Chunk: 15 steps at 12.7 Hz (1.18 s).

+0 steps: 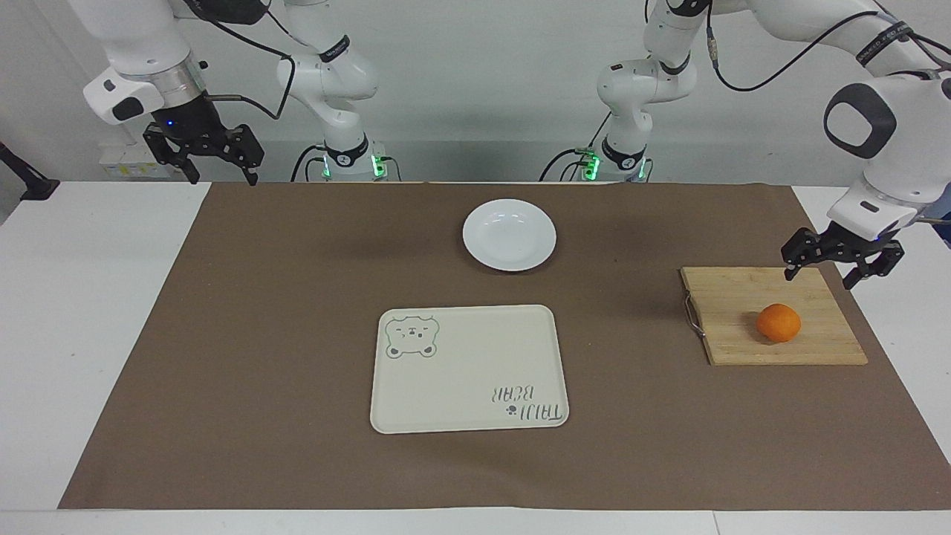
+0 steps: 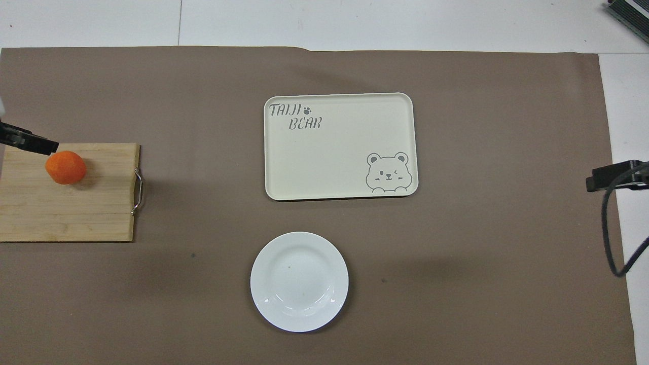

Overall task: Place orange and plate with both arms
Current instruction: 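Lower the left gripper and grasp the orange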

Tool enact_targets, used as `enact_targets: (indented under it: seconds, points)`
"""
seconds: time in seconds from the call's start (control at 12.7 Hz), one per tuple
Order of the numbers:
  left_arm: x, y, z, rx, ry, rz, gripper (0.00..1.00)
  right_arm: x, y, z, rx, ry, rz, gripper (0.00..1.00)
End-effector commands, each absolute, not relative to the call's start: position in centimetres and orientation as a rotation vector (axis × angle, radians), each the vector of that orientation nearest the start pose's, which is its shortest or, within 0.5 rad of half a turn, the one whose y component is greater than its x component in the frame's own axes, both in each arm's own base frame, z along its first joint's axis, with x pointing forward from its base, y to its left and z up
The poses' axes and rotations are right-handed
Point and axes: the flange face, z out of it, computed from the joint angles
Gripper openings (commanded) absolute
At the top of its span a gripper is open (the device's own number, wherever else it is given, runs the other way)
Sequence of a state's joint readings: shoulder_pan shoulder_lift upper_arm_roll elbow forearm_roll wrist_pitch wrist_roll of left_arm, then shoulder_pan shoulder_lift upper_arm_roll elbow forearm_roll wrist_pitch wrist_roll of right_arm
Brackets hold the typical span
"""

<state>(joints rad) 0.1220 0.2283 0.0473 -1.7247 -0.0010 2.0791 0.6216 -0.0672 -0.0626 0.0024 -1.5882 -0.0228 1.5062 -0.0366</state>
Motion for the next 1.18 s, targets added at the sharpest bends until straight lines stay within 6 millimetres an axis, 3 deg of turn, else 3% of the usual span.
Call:
enact_targets:
  seconds: [0.0,0.16,0.47,0.94,1.02,1.1]
  points:
    - [62.0,11.4,40.3,-2.958,0.844,-0.192,1.00,52.6,-3.4,64.8,-3.144,0.078,0.041,1.00]
    - [61.8,11.5,38.0,-2.941,0.950,-0.133,1.00,52.7,-3.4,64.7,-3.144,0.080,0.044,1.00]
    - [60.9,13.9,35.2,-2.884,1.130,-0.070,1.00,52.7,-3.4,64.7,-3.143,0.080,0.044,1.00]
    - [60.3,13.5,33.8,-2.852,1.140,-0.120,1.00,52.7,-3.4,64.7,-3.144,0.075,0.044,1.00]
    - [60.3,13.4,33.8,-2.849,1.142,-0.126,0.93,52.6,-3.4,64.8,-3.144,0.075,0.041,1.00]
    - [60.3,13.5,33.8,-2.848,1.142,-0.126,0.62,52.6,-3.4,64.8,-3.143,0.080,0.041,1.00]
